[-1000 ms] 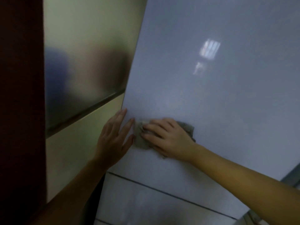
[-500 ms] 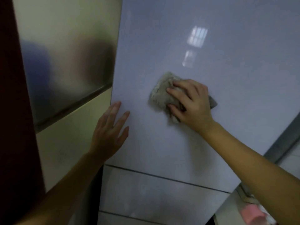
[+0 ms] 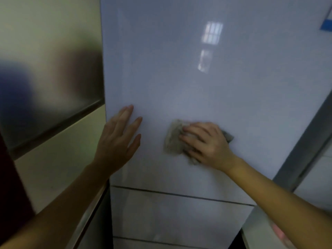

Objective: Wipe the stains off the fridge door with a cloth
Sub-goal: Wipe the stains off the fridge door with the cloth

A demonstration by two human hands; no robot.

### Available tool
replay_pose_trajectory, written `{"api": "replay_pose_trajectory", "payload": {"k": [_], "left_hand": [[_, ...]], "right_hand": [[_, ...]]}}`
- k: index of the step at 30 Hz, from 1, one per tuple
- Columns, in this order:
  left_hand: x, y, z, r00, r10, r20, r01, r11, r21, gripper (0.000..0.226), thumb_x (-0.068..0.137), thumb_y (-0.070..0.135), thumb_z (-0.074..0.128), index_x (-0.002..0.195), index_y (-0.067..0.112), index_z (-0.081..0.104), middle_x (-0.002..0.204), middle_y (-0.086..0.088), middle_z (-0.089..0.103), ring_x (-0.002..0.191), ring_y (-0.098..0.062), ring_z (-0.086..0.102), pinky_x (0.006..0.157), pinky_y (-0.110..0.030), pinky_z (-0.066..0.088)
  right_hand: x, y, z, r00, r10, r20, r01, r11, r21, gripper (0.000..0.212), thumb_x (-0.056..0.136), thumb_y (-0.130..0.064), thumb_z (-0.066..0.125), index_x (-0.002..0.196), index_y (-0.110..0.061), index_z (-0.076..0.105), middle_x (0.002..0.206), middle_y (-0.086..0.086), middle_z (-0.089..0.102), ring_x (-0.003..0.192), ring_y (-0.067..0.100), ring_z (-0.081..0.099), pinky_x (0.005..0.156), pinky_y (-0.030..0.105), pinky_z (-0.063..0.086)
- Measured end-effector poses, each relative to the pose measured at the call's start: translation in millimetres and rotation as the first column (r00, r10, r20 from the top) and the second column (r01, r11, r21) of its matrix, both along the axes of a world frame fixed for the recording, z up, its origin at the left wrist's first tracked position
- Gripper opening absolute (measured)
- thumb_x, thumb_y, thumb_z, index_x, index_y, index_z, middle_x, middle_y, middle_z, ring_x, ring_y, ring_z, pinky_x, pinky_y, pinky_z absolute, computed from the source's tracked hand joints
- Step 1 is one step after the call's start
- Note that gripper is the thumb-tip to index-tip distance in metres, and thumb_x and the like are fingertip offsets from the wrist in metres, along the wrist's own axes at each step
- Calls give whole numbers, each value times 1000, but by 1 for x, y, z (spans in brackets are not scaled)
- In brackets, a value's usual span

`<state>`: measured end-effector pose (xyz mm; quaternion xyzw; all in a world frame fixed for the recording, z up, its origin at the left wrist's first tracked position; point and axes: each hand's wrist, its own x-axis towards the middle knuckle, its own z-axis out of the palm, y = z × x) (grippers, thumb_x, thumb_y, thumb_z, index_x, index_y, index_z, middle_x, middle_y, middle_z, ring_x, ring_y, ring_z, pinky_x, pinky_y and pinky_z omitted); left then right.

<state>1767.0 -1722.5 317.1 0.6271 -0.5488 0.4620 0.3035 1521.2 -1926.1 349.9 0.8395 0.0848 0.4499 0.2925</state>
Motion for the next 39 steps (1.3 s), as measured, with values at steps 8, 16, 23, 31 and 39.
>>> {"api": "replay_pose_trajectory", "payload": {"k": [8,16,23,31,39], "left_hand": [[-52,-42,24,998,-34,52,35,999,-6,43,98,28,55,135,5,59,154,-24,41,143,-39,42,112,-48,37],[-94,-66,23,1000,5,-18,-5,1000,-1,46,99,31,54,139,7,56,158,-24,34,147,-41,34,115,-49,33],[-120,-75,27,998,-9,-68,9,1000,2,48,99,30,54,140,6,54,159,-23,33,147,-39,34,115,-48,34],[-141,-91,32,996,20,-85,-23,999,-31,49,99,31,53,142,7,52,160,-23,32,148,-39,32,116,-48,31],[-143,-90,23,996,28,-84,-28,1000,2,50,100,30,53,144,7,50,160,-23,30,149,-39,31,117,-50,33]], "right_hand": [[-75,-46,92,892,-157,424,87,980,180,42,90,-31,77,125,-11,70,128,16,64,118,35,56,102,44,42],[-116,-72,0,997,-74,-14,72,993,-91,42,93,-40,74,129,-19,69,133,9,67,122,29,57,99,44,45],[-169,-99,58,988,-127,89,132,990,-48,42,95,-38,70,128,-13,70,132,14,65,121,33,57,97,45,45],[-180,-113,115,943,-143,300,131,990,58,47,90,-36,75,130,-13,67,131,14,63,122,34,55,98,47,44],[-171,-104,20,977,-133,166,127,991,44,45,89,-40,78,127,-16,71,133,8,63,123,30,55,97,44,45]]}}
